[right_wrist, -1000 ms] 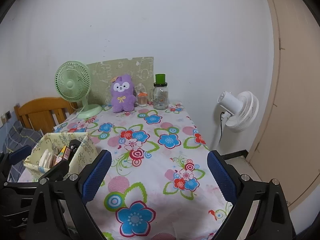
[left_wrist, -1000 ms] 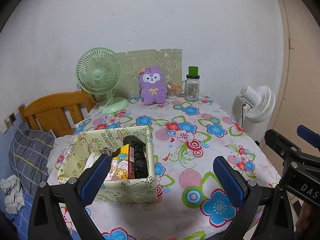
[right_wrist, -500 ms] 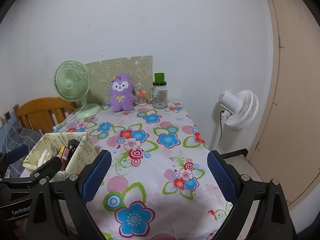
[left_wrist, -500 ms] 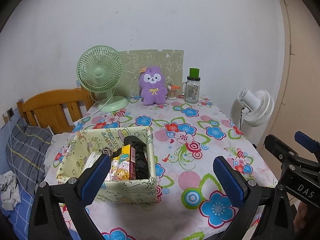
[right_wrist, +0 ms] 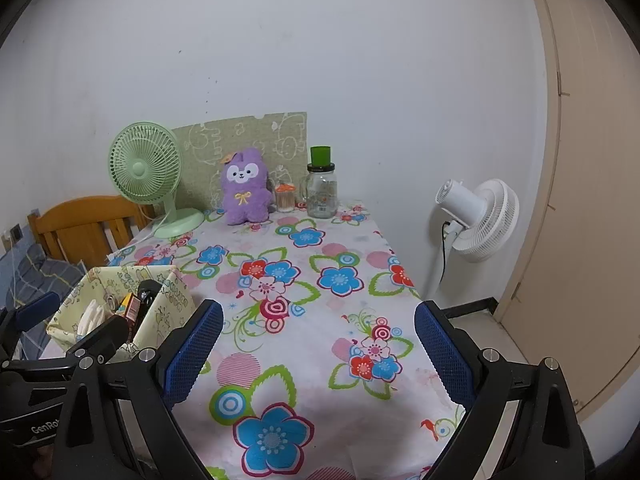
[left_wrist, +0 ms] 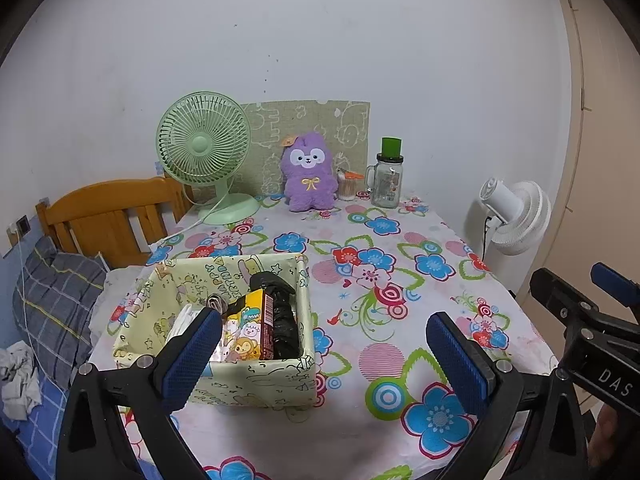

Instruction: Organize soft objects

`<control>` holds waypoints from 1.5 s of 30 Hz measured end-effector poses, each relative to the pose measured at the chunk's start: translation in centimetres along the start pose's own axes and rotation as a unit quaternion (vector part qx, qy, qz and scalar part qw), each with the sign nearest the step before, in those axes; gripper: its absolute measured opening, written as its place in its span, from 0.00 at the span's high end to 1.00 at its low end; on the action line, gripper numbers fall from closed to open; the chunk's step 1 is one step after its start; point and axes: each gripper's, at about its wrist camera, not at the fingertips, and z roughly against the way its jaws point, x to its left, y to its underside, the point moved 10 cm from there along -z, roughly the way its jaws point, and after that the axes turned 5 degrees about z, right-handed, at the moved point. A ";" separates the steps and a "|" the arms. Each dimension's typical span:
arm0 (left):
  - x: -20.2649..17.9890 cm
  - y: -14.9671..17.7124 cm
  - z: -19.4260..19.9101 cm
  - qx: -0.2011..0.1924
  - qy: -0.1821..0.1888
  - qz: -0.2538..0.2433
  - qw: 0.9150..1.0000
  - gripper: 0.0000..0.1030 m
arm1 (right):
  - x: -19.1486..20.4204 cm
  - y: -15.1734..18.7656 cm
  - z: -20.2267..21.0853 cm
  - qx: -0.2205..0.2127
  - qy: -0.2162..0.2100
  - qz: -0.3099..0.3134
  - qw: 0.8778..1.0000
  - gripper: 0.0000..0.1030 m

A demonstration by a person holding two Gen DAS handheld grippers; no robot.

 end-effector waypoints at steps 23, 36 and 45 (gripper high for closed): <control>0.1 -0.1 0.0 -0.002 0.000 0.001 1.000 0.00 | 0.0 0.1 -0.2 0.004 0.001 0.000 1.000 0.05; 0.2 0.1 -0.1 -0.001 0.000 0.002 1.000 0.00 | 0.2 0.2 -0.6 0.006 -0.001 0.000 1.000 0.05; 0.2 0.0 -0.1 -0.001 0.000 0.001 1.000 0.00 | 0.4 0.2 -0.6 0.005 -0.002 -0.001 1.000 0.05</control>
